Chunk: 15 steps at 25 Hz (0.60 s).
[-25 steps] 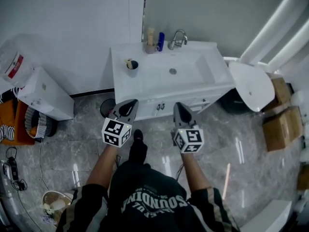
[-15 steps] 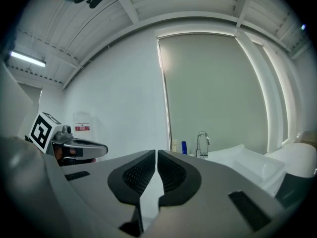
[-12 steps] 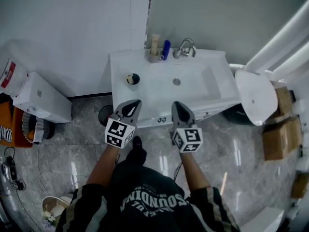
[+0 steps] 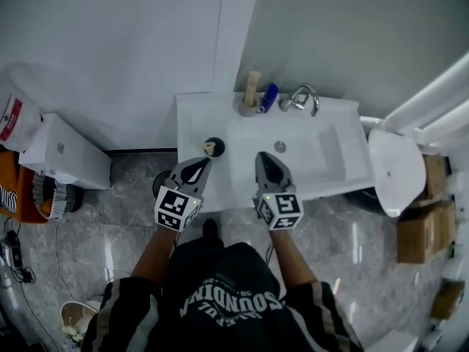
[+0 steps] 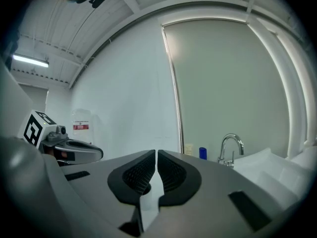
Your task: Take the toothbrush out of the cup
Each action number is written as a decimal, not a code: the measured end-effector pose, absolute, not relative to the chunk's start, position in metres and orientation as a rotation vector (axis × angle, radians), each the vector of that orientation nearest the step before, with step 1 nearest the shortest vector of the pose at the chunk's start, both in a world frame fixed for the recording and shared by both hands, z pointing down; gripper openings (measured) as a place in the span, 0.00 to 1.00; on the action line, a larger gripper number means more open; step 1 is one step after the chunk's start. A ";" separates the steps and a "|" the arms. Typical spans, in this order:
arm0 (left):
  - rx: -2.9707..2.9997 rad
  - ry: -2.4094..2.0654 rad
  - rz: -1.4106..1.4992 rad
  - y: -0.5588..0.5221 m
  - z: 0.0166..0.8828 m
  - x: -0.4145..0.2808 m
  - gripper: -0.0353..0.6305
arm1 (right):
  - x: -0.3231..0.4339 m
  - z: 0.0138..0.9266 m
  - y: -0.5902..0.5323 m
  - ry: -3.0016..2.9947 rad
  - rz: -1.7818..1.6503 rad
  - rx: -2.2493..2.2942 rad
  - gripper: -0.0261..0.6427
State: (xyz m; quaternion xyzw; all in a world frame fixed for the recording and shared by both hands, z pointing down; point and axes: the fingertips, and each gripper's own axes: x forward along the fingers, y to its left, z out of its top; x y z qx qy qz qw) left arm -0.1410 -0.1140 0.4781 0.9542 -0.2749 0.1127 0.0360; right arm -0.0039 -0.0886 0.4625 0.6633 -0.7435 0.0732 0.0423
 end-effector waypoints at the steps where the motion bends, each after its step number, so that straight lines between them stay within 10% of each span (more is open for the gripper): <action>1: 2.922 -0.854 0.349 -0.121 0.479 -0.144 0.05 | -0.007 0.464 -0.095 -2.282 0.228 2.014 0.04; 15: 2.845 -0.934 0.353 -0.173 0.492 -0.152 0.05 | -0.019 0.491 -0.151 -2.335 0.281 1.901 0.04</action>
